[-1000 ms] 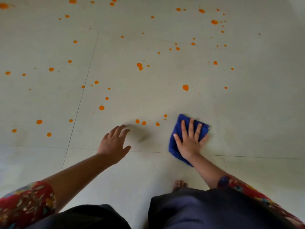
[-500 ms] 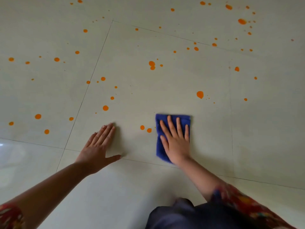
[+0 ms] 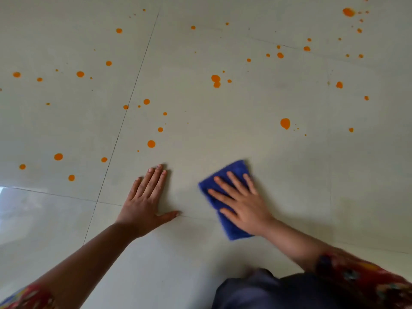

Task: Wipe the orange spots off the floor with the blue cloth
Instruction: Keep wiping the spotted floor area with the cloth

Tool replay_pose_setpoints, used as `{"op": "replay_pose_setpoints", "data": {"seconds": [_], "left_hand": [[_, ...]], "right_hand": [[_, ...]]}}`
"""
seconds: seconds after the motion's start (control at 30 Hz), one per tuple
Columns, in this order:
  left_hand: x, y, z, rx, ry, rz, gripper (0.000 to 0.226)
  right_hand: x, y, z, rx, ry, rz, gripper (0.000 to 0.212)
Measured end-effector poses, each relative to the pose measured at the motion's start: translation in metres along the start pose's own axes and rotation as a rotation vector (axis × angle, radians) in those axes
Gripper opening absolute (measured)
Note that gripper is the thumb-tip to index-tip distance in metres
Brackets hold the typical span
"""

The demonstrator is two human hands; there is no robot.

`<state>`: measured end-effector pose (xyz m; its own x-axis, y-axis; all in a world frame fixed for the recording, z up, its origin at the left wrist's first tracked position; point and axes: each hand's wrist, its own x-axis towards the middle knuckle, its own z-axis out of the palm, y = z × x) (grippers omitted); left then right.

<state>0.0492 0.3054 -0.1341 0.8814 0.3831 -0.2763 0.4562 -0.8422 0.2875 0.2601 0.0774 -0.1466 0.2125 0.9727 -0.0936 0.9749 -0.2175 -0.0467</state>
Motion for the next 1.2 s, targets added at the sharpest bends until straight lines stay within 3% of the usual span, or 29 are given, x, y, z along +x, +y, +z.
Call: {"op": "replay_pose_setpoints", "data": {"seconds": [0.07,0.13,0.2,0.23,0.33,0.4,0.43,0.5,0.57,0.67,0.7,0.77,0.87,0.9,0.97,1.03,1.07,1.1,1.2], "left_hand": [[-0.001,0.0,0.002,-0.009,0.011,-0.004,0.107],[-0.003,-0.001,0.003,-0.018,0.02,-0.007,0.107],[-0.002,-0.001,0.004,-0.015,0.02,0.011,0.107],[-0.001,-0.002,0.005,-0.016,0.028,0.013,0.107],[-0.001,-0.004,0.004,-0.029,0.042,0.004,0.105],[-0.005,-0.006,0.003,-0.025,0.053,0.003,0.103],[-0.009,-0.006,0.004,-0.017,0.049,0.011,0.101],[-0.016,-0.006,0.007,-0.005,0.057,0.005,0.096],[-0.02,-0.004,0.009,0.013,0.08,-0.011,0.093],[-0.022,-0.004,0.01,0.019,0.078,-0.014,0.092],[-0.021,-0.006,0.01,0.011,0.087,-0.015,0.091],[-0.023,-0.01,0.008,-0.008,0.102,-0.024,0.088],[-0.034,-0.024,0.007,-0.006,0.126,-0.055,0.08],[-0.036,-0.028,0.007,0.003,0.131,-0.054,0.078],[-0.048,-0.039,0.011,0.017,0.135,-0.07,0.075],[-0.052,-0.048,0.012,0.022,0.156,-0.084,0.074],[-0.052,-0.052,0.011,0.025,0.158,-0.09,0.073],[-0.052,-0.056,0.01,0.02,0.154,-0.1,0.072],[-0.061,-0.071,0.007,0.012,0.159,-0.167,0.07]], "right_hand": [[-0.024,0.041,0.0,-0.024,0.002,0.077,0.057],[-0.003,0.071,-0.002,-0.04,0.002,0.313,0.055],[0.05,0.063,-0.008,0.001,0.02,0.493,0.055],[0.072,0.043,-0.01,0.026,0.045,0.484,0.055],[0.068,-0.031,-0.002,0.005,0.042,0.069,0.054],[0.011,-0.039,-0.001,-0.025,-0.052,-0.217,0.056],[-0.014,-0.025,-0.004,-0.024,-0.089,-0.277,0.056],[-0.032,0.023,-0.003,-0.075,-0.08,-0.215,0.057],[-0.01,0.06,-0.006,-0.087,-0.05,0.036,0.057],[0.056,0.028,-0.014,-0.008,0.011,0.317,0.054],[0.07,0.002,-0.012,0.011,0.036,0.277,0.054],[0.069,-0.043,-0.004,-0.008,0.001,-0.024,0.054],[0.048,-0.024,-0.013,-0.055,-0.103,-0.407,0.054],[0.053,-0.005,-0.013,-0.087,-0.082,-0.381,0.054],[0.088,0.02,-0.015,-0.073,-0.032,-0.115,0.054],[0.126,0.01,-0.022,-0.027,-0.011,0.147,0.055],[0.139,-0.008,-0.022,-0.011,0.014,0.156,0.056],[0.142,-0.03,-0.02,-0.013,0.009,0.087,0.056],[0.11,-0.064,-0.008,-0.068,-0.068,-0.388,0.058]]}}
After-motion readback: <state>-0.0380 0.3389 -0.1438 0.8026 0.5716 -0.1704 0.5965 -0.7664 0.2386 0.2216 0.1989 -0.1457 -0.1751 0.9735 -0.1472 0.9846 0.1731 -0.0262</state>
